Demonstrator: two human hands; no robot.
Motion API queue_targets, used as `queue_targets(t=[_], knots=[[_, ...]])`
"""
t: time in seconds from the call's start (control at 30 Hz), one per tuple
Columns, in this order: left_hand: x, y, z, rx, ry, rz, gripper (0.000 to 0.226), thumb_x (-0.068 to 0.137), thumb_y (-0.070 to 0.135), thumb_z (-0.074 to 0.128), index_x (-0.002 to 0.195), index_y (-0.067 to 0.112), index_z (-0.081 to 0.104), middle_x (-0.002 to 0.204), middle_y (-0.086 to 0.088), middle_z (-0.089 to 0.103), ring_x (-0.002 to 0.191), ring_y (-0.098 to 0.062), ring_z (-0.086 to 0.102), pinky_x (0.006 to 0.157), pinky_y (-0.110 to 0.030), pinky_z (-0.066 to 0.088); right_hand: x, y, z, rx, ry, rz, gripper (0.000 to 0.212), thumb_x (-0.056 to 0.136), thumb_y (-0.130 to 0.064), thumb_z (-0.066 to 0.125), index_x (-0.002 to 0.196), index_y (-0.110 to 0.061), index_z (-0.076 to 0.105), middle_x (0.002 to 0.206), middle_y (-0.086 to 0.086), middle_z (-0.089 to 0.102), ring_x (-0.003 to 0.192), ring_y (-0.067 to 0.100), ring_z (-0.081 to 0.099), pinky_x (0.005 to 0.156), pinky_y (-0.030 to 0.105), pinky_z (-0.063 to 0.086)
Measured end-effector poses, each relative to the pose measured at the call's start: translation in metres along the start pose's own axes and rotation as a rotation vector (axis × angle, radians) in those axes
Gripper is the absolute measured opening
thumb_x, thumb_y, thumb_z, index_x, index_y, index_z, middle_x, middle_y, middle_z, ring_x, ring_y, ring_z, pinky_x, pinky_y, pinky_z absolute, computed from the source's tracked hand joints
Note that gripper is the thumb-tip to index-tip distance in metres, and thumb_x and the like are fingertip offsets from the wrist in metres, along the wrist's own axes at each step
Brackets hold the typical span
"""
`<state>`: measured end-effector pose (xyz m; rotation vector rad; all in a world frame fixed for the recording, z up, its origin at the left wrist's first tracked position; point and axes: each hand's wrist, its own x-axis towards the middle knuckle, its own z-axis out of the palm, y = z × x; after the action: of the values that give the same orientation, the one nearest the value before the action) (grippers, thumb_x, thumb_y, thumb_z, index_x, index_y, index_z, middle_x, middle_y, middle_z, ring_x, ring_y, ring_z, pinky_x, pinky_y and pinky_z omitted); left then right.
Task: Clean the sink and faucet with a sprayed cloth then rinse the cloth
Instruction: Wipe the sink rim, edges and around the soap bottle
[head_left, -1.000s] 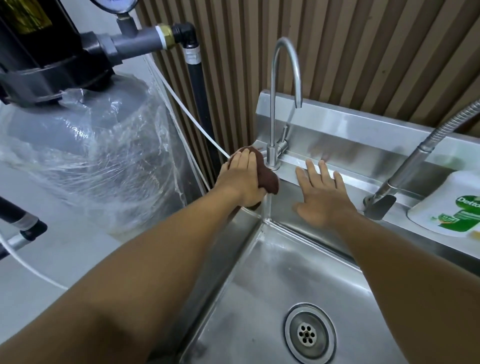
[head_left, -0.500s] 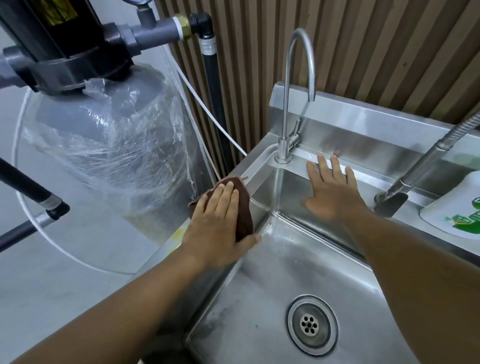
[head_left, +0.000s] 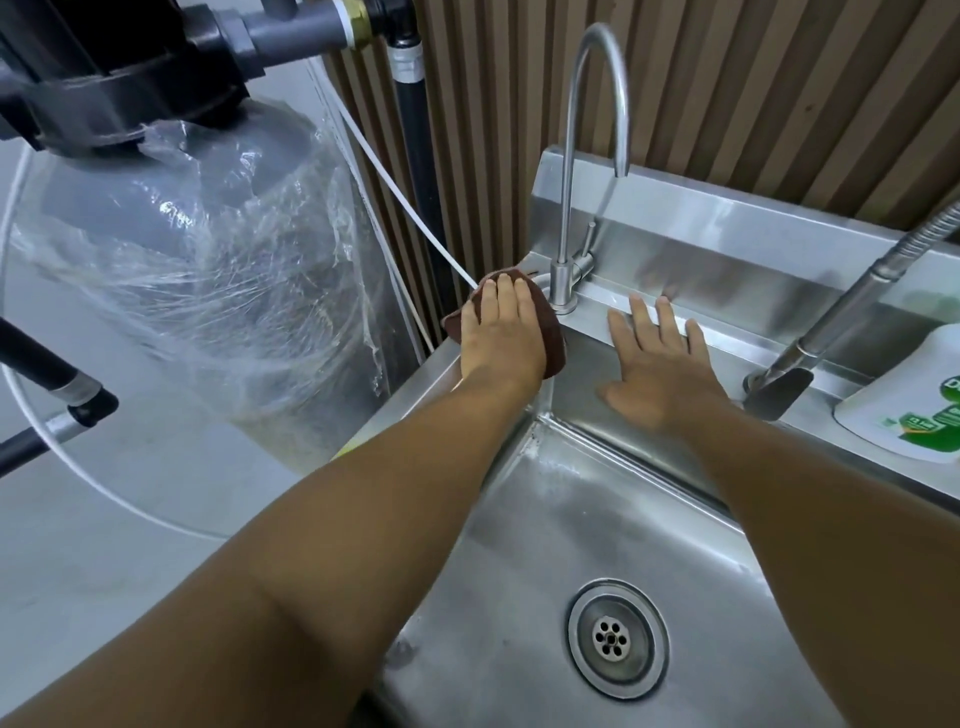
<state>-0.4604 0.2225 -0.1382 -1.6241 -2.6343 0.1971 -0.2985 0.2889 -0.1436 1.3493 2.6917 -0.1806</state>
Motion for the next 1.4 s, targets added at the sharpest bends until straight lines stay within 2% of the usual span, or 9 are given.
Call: queue_targets(t=[0.2,0.33,0.53,0.73,1.1,1.17,1.27,1.33,1.4], knots=[[-0.079,-0.037,0.014,0.041,0.066,0.025,0.082,0.101,0.026,0.055,0.158,0.002,0.002,0.167,-0.02,0.005,0.155,-0.036,0.005,0.125,-0.053,0.014,-0.001,0.002,-0.001,0.03,-0.008,-0.014,0.083,0.093,-0.044,0.041,0.16,-0.026,-0.004,0.167,-0.001,-0.02,0.152,0.024,-0.025,0.123,0.049,-0.008],[-0.114,-0.058,0.029,0.08,0.115,-0.009,0.078,0.099,0.027,0.055,0.158,-0.001,0.012,0.164,-0.024,0.018,0.152,-0.039,0.019,0.121,-0.054,0.025,-0.002,0.002,0.0,0.031,0.0,-0.017,0.084,0.091,-0.042,0.04,0.16,-0.025,-0.004,0.167,0.0,-0.02,0.152,0.025,-0.024,0.123,0.05,-0.008],[-0.051,-0.018,0.01,0.025,0.014,-0.08,0.083,0.098,0.024,0.054,0.156,-0.002,0.0,0.164,-0.025,0.01,0.153,-0.04,0.01,0.121,-0.056,0.018,-0.001,0.002,0.0,0.034,0.01,-0.016,0.086,0.091,-0.044,0.041,0.16,-0.025,-0.006,0.167,0.0,-0.021,0.151,0.025,-0.026,0.123,0.049,-0.009],[0.019,0.016,0.003,-0.019,0.003,-0.15,0.092,0.094,0.037,0.063,0.156,-0.001,0.007,0.163,-0.024,0.017,0.152,-0.039,0.015,0.12,-0.056,0.02,0.0,0.001,0.003,0.016,0.029,-0.016,0.086,0.091,-0.045,0.042,0.16,-0.024,-0.006,0.167,0.001,-0.02,0.152,0.026,-0.025,0.123,0.05,-0.008],[-0.085,-0.034,0.01,0.181,0.046,0.094,0.079,0.1,0.013,0.046,0.156,-0.003,-0.006,0.165,-0.026,-0.007,0.154,-0.04,-0.002,0.125,-0.052,0.011,-0.002,0.001,0.003,0.003,0.036,-0.029,0.084,0.092,-0.045,0.04,0.16,-0.024,-0.005,0.167,0.002,-0.019,0.152,0.027,-0.023,0.123,0.05,-0.006],[-0.113,-0.053,0.018,0.154,0.084,0.089,0.077,0.1,0.016,0.05,0.157,-0.004,0.002,0.165,-0.028,0.001,0.154,-0.042,0.007,0.124,-0.053,0.016,-0.002,0.001,0.002,0.005,0.035,-0.031,0.084,0.092,-0.046,0.04,0.16,-0.024,-0.005,0.167,0.002,-0.019,0.152,0.027,-0.023,0.123,0.05,-0.006],[-0.143,-0.073,0.03,0.109,0.122,0.093,0.082,0.085,0.02,0.075,0.151,-0.007,0.034,0.156,-0.031,0.034,0.143,-0.045,0.038,0.114,-0.056,0.038,-0.003,0.0,0.0,0.002,0.028,-0.027,0.084,0.093,-0.048,0.038,0.16,-0.023,-0.006,0.167,0.002,-0.02,0.152,0.027,-0.023,0.123,0.05,-0.006],[-0.144,-0.075,0.033,0.102,0.096,0.064,0.083,0.082,0.02,0.077,0.15,-0.007,0.036,0.154,-0.031,0.038,0.141,-0.046,0.04,0.112,-0.058,0.04,-0.003,0.0,-0.001,-0.007,0.032,-0.026,0.084,0.093,-0.05,0.037,0.16,-0.023,-0.006,0.167,0.003,-0.019,0.152,0.028,-0.023,0.124,0.051,-0.005],[-0.131,-0.068,0.024,0.058,0.082,0.021,0.086,0.089,0.024,0.068,0.154,-0.007,0.023,0.159,-0.03,0.028,0.147,-0.044,0.029,0.117,-0.057,0.032,-0.003,0.0,-0.002,-0.006,0.029,-0.024,0.084,0.094,-0.051,0.038,0.16,-0.024,-0.006,0.167,0.003,-0.019,0.152,0.028,-0.023,0.124,0.051,-0.005]])
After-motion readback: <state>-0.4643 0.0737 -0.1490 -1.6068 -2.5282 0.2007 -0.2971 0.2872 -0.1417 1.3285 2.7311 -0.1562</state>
